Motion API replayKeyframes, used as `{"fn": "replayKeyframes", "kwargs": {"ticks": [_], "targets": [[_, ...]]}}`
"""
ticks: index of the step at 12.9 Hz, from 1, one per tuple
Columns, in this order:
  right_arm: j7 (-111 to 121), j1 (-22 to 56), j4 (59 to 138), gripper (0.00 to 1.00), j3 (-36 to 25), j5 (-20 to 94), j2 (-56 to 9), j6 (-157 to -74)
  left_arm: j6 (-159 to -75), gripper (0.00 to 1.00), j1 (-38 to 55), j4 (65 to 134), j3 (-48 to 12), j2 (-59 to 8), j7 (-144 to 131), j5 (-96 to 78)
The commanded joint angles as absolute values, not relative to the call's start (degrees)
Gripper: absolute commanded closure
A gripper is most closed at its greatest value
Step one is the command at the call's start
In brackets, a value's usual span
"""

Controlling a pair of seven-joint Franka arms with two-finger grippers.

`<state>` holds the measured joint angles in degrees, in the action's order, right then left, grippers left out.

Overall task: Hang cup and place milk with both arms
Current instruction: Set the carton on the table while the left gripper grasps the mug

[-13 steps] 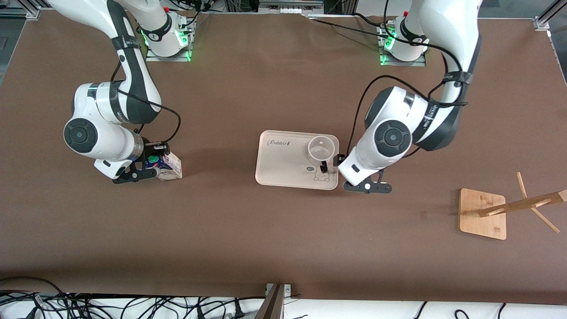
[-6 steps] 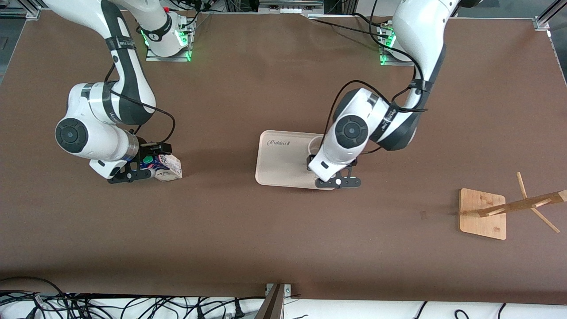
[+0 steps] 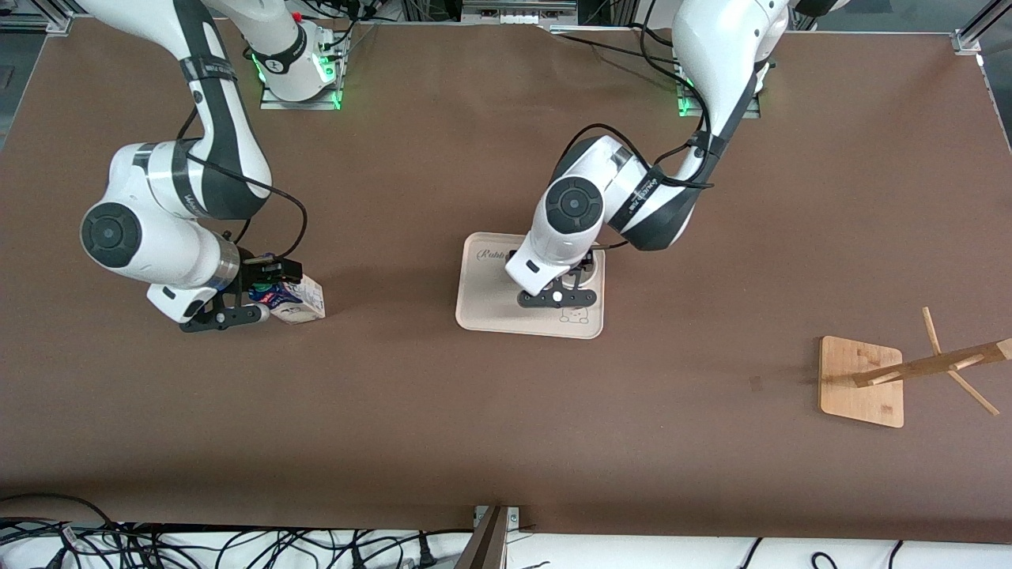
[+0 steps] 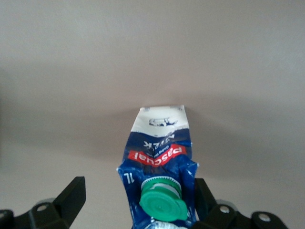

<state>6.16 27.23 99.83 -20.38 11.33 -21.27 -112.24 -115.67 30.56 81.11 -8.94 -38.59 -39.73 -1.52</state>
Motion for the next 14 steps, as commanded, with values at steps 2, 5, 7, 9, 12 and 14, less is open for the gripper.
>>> {"fn": "replayKeyframes", "kwargs": {"ticks": [2, 5, 7, 9, 12, 14], "targets": [[6.15, 26.98, 95.72, 0.00, -22.58, 11.60, -18.73, -106.62, -115.93, 0.00, 30.67, 83.66, -8.88, -39.29, -39.11, -0.89], [5.10, 27.25, 96.41, 0.00, -22.68, 7.23, -11.19, -102.05, -115.93, 0.00, 30.67, 84.64, -9.32, -39.46, -39.37, 1.14], [4.31, 27.51, 96.77, 0.00, -22.41, 6.24, -6.44, -97.93, -116.10, 0.00, 30.67, 84.55, -9.32, -40.25, -39.37, 1.40], [3.78, 27.68, 96.59, 0.00, -21.97, 4.05, -3.00, -95.63, -117.15, 0.00, 30.67, 84.55, -9.32, -41.30, -39.81, 2.10], [3.78, 27.60, 96.33, 0.00, -21.36, 3.17, -1.58, -94.83, -117.60, 0.00, 30.94, 84.55, -9.41, -42.36, -40.08, 2.29], [3.95, 27.60, 96.59, 0.00, -21.44, 3.08, -1.58, -95.01, -117.95, 0.00, 31.03, 84.46, -9.40, -42.80, -40.08, 2.29]]}}
